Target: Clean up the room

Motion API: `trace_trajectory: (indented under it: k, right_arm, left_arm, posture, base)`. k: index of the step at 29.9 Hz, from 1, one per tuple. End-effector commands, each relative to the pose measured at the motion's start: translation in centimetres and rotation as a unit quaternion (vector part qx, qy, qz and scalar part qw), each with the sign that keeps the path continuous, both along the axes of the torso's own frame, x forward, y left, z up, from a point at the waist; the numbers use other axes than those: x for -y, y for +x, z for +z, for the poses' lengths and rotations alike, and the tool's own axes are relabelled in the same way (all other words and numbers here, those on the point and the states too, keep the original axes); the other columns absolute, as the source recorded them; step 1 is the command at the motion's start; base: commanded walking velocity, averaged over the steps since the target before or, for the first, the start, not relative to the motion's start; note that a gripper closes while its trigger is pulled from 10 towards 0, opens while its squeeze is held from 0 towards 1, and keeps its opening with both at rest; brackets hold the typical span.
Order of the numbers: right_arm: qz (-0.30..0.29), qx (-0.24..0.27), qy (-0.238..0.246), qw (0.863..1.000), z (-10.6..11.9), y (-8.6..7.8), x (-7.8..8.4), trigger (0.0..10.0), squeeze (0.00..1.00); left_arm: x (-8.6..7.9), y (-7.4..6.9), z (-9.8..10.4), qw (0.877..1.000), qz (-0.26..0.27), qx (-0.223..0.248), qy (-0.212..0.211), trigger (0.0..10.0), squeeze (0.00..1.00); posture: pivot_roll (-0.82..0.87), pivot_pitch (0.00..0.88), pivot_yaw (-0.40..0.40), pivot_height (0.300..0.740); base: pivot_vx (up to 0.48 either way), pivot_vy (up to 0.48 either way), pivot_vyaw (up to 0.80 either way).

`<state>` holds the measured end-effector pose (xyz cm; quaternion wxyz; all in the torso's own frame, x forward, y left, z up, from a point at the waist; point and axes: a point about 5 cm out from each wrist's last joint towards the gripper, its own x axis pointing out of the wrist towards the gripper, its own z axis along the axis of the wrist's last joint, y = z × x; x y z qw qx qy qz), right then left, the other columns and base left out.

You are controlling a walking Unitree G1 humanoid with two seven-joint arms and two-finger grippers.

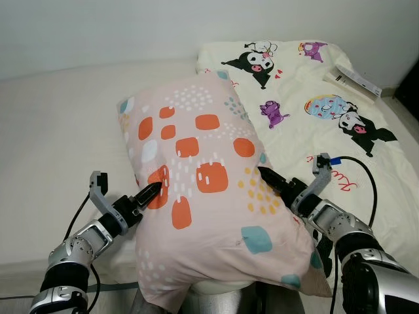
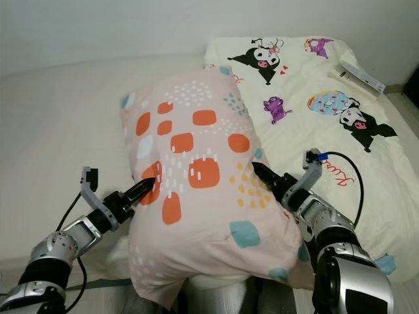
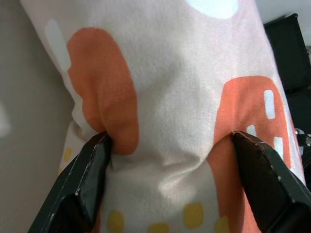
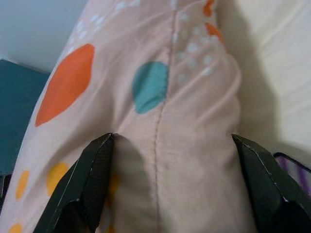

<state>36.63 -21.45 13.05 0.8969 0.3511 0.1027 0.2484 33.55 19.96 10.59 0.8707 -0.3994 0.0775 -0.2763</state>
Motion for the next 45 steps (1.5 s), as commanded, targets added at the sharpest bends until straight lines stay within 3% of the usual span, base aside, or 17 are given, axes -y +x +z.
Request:
trace_trajectory:
  k: [1,8,9,10,11,13,14,23,24,28,29,34,45]
  right_arm:
    - [0.033,-0.042,0.002,0.999,-1.9,-0.7,-1.5,10.0,1.0]
    - [0.07,-0.074,-0.005,0.995,-3.6,-1.3,-3.5,10.0,1.0]
    - [0.097,-0.07,0.007,0.993,-3.6,-1.4,-4.3,10.0,0.15]
    - [0.097,-0.07,0.007,0.993,-3.6,-1.4,-4.3,10.0,0.15]
    - [0.109,-0.067,0.015,0.992,-3.5,-1.5,-4.7,10.0,0.0]
    - [0.11,-0.067,0.018,0.992,-3.5,-1.4,-4.8,10.0,0.0]
    - [0.118,-0.066,0.026,0.991,-3.4,-1.5,-5.0,10.0,0.0]
    - [0.168,-0.074,0.065,0.981,-3.6,-2.2,-5.8,10.0,0.0]
    - [0.175,-0.074,0.068,0.979,-3.7,-2.3,-5.8,0.9,0.0]
    - [0.177,-0.074,0.069,0.979,-3.7,-2.4,-5.8,0.9,0.0]
    - [0.18,-0.074,0.07,0.978,-3.7,-2.4,-5.7,0.0,0.0]
    - [0.181,-0.074,0.072,0.978,-3.7,-2.5,-5.4,0.0,0.0]
    - [0.162,-0.035,0.042,0.985,-2.7,-1.9,-4.6,0.0,0.0]
  left_arm:
    - [1.0,-0.5,-0.6,1.0,-0.025,-0.006,-0.007,10.0,1.0]
    - [2.3,-0.8,-0.6,0.998,-0.066,-0.001,-0.008,10.0,1.0]
    - [3.3,-1.0,-0.4,0.995,-0.099,0.004,-0.009,10.0,1.0]
    - [3.3,-1.0,-0.4,0.995,-0.099,0.004,-0.009,10.0,1.0]
    - [4.0,-1.2,-0.2,0.993,-0.121,0.008,-0.009,10.0,1.0]
    - [4.1,-1.3,-0.2,0.992,-0.127,0.01,-0.009,10.0,1.0]
    - [4.4,-1.4,-0.1,0.991,-0.136,0.012,-0.014,10.0,0.0]
    - [5.8,-1.8,-0.3,0.986,-0.169,0.014,-0.003,10.0,0.0]
    - [6.2,-2.0,-0.5,0.985,-0.174,0.014,0.01,6.2,0.0]
    - [6.3,-2.0,-0.6,0.984,-0.175,0.014,0.017,6.2,0.0]
    - [6.5,-2.1,-0.8,0.984,-0.175,0.014,0.024,0.0,0.0]
    - [6.7,-2.1,-0.7,0.985,-0.171,0.017,0.022,0.0,0.0]
    - [7.2,-0.9,0.6,0.99,-0.106,0.063,0.068,0.0,0.0]
  posture:
    - [0.09,0.368,0.065,0.612]
    - [0.1,0.362,0.065,0.612]
    - [0.1,0.36,0.068,0.612]
    - [0.1,0.36,0.068,0.612]
    - [0.1,0.359,0.067,0.612]
    - [0.1,0.359,0.067,0.612]
    - [0.1,0.355,0.067,0.612]
    - [0.1,0.349,0.068,0.612]
    - [0.1,0.347,0.07,0.612]
    - [0.1,0.346,0.07,0.612]
    - [0.1,0.344,0.071,0.612]
    - [0.09,0.338,0.07,0.612]
    - [0.07,0.271,0.072,0.612]
  base:
    - [0.0,0.0,0.0]
    - [0.0,0.0,0.0]
    - [0.0,0.0,0.0]
    - [0.0,0.0,0.0]
    - [0.0,0.0,0.0]
    - [0.0,0.0,0.0]
    - [0.0,0.0,0.0]
    - [0.0,0.0,0.0]
    - [0.0,0.0,0.0]
    - [0.0,0.0,0.0]
    - [0.0,0.0,0.0]
    - [0.0,0.0,0.0]
    - [0.0,0.0,0.0]
